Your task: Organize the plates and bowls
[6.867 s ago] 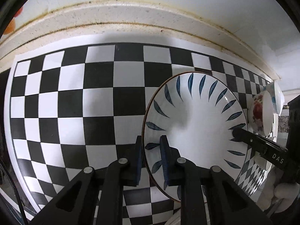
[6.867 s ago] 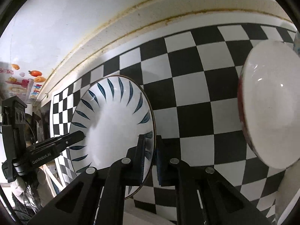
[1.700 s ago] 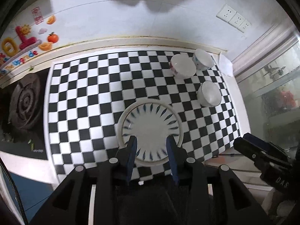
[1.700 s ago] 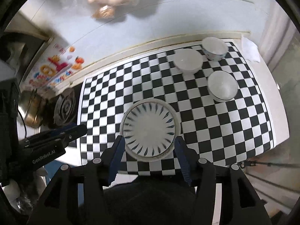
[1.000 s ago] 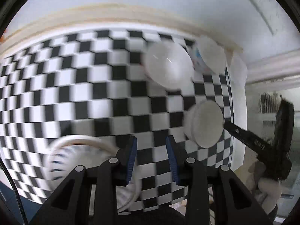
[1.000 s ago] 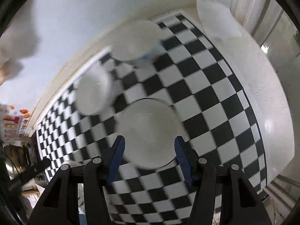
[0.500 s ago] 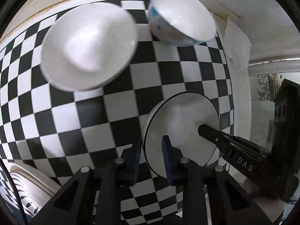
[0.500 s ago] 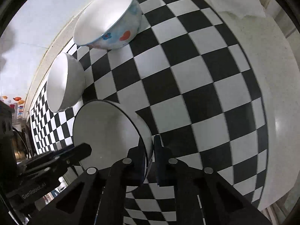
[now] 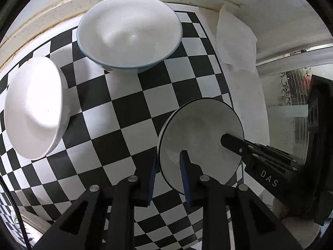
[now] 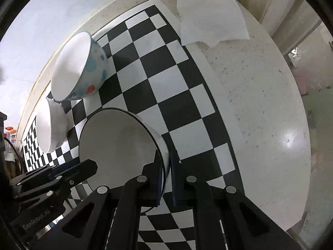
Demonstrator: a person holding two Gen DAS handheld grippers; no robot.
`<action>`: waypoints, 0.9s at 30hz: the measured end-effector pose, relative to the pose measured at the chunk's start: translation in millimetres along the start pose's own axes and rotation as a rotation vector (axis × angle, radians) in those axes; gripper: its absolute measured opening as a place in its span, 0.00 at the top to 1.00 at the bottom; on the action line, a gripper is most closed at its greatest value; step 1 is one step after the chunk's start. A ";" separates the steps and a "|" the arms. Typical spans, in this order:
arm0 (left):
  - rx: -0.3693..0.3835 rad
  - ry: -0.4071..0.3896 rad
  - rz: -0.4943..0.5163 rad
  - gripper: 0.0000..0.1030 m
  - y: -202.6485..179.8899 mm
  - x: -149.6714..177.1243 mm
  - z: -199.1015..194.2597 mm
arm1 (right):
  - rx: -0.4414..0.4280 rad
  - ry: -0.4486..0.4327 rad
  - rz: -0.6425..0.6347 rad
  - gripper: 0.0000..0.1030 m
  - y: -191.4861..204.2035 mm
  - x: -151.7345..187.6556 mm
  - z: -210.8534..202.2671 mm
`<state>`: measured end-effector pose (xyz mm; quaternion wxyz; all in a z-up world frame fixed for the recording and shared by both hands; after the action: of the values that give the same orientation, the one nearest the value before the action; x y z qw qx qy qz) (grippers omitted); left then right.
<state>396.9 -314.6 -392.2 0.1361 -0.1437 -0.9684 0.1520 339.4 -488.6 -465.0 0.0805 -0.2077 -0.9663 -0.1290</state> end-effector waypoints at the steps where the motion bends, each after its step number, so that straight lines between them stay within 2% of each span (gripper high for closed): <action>1: 0.003 0.003 -0.003 0.81 1.6 0.3 -0.2 | 0.000 0.011 -0.001 0.92 1.8 -1.4 1.4; 4: 0.005 -0.012 -0.026 0.80 14.5 10.6 -16.2 | -0.027 0.025 0.049 0.88 3.0 1.4 -3.2; 6: -0.014 -0.070 -0.045 0.80 30.8 19.6 -41.2 | -0.005 -0.008 0.058 0.86 7.8 6.9 -14.9; 7: -0.026 -0.107 -0.058 0.78 42.7 23.4 -56.4 | -0.005 -0.040 0.058 0.80 12.8 10.0 -24.2; 8: -0.047 -0.154 -0.083 0.72 62.3 26.2 -76.9 | -0.009 -0.069 0.053 0.73 21.2 12.7 -32.3; 9: -0.059 -0.176 -0.100 0.68 74.4 26.5 -86.4 | -0.015 -0.091 0.042 0.69 30.8 14.9 -39.3; 11: -0.087 -0.225 -0.162 0.50 115.0 23.1 -110.5 | -0.027 -0.140 0.011 0.61 56.2 14.9 -51.6; 12: -0.098 -0.238 -0.210 0.49 139.0 18.4 -118.1 | -0.033 -0.160 -0.007 0.60 67.9 12.6 -56.2; 15: -0.061 -0.233 -0.323 0.49 187.6 8.0 -123.4 | -0.043 -0.210 -0.061 0.59 100.8 -3.4 -66.5; 17: -0.038 -0.209 -0.352 0.49 204.4 -1.7 -116.6 | 0.057 -0.196 -0.062 0.62 106.2 -16.7 -56.9; 20: -0.084 -0.202 -0.340 0.49 211.5 -10.8 -107.8 | 0.160 -0.206 -0.056 0.66 98.1 -27.2 -49.8; 24: -0.085 -0.166 -0.341 0.49 216.9 -11.8 -93.0 | 0.141 -0.196 -0.020 0.67 82.1 -36.4 -53.5; 27: -0.090 -0.160 -0.338 0.49 206.8 -18.5 -84.9 | 0.094 -0.257 0.006 0.67 81.2 -39.9 -77.1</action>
<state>489.0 -110.1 -387.4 0.0759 0.0275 -0.9922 0.0946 417.5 -454.1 -382.3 -0.0338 -0.2214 -0.9730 -0.0556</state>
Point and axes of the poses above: each gripper's, at about its wrist camera, not at the fingertips, and z roughly the way its jaws point, y to its left, x to its underside, the point moved 9 cm from there along z, roughly the way its jaws point, and after that the axes turned 12 degrees about y, right-handed, at the moved point
